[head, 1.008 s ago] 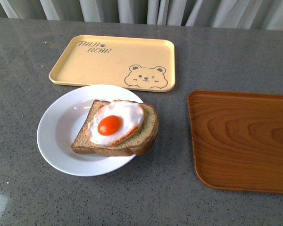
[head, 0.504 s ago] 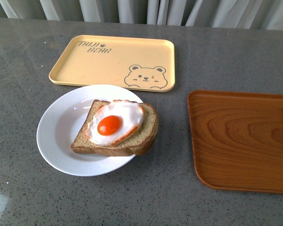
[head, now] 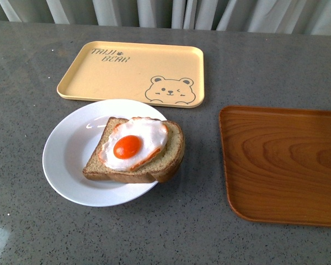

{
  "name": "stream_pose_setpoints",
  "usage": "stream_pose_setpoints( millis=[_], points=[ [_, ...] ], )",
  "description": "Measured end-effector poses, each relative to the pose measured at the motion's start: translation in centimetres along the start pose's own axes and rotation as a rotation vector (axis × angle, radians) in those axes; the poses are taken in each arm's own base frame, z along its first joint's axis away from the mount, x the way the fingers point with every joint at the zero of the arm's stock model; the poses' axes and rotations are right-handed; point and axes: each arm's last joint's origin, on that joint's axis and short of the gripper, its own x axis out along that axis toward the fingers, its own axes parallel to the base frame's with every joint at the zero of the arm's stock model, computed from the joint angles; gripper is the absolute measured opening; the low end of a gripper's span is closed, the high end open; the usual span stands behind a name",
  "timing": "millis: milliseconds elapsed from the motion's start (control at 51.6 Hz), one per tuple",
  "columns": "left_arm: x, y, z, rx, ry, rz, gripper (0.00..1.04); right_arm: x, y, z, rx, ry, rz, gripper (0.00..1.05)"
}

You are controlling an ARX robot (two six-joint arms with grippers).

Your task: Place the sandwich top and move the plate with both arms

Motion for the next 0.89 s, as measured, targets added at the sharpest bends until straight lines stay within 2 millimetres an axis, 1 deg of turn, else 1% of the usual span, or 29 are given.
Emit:
stream_pose_setpoints(
  millis=[78, 136, 155, 174, 213, 233, 310, 330, 485, 601, 620, 698, 795, 892],
  points=[
    [0.0, 0.0, 0.0, 0.0, 0.0, 0.0, 0.96, 0.3, 2.8, 0.3, -0.018, -0.013, 0.054, 0.02],
    [0.0, 0.0, 0.0, 0.0, 0.0, 0.0, 0.96, 1.1, 6.1, 0.1, -0.032, -0.021, 0.109, 0.02],
    [0.0, 0.0, 0.0, 0.0, 0.0, 0.0, 0.96, 1.4, 6.9, 0.0, -0.031, -0.021, 0.124, 0.02],
    [0.0, 0.0, 0.0, 0.0, 0.0, 0.0, 0.96, 1.5, 7.4, 0.0, -0.037, -0.022, 0.131, 0.02],
    [0.0, 0.0, 0.0, 0.0, 0.0, 0.0, 0.96, 2.4, 9.4, -0.3, -0.034, -0.021, 0.164, 0.02],
    [0.0, 0.0, 0.0, 0.0, 0.0, 0.0, 0.96, 2.5, 9.8, -0.4, -0.034, -0.021, 0.169, 0.02],
    [0.0, 0.0, 0.0, 0.0, 0.0, 0.0, 0.96, 3.9, 12.8, -1.2, -0.025, -0.015, 0.198, 0.02],
    [0.0, 0.0, 0.0, 0.0, 0.0, 0.0, 0.96, 4.0, 13.2, -1.3, -0.023, -0.013, 0.202, 0.02],
    [0.0, 0.0, 0.0, 0.0, 0.0, 0.0, 0.96, 6.3, 18.2, -2.8, -0.002, 0.002, 0.245, 0.02],
    [0.0, 0.0, 0.0, 0.0, 0.0, 0.0, 0.96, 7.5, 21.3, -4.1, 0.008, 0.026, 0.281, 0.02],
    [0.0, 0.0, 0.0, 0.0, 0.0, 0.0, 0.96, 7.6, 21.5, -4.3, 0.008, 0.028, 0.283, 0.02],
    [0.0, 0.0, 0.0, 0.0, 0.0, 0.0, 0.96, 8.2, 23.4, -5.6, 0.007, 0.039, 0.301, 0.02],
    [0.0, 0.0, 0.0, 0.0, 0.0, 0.0, 0.96, 8.9, 24.9, -7.6, 0.003, 0.059, 0.314, 0.02],
    [0.0, 0.0, 0.0, 0.0, 0.0, 0.0, 0.96, 9.6, 25.9, -9.4, 0.003, 0.087, 0.325, 0.02]
  ],
)
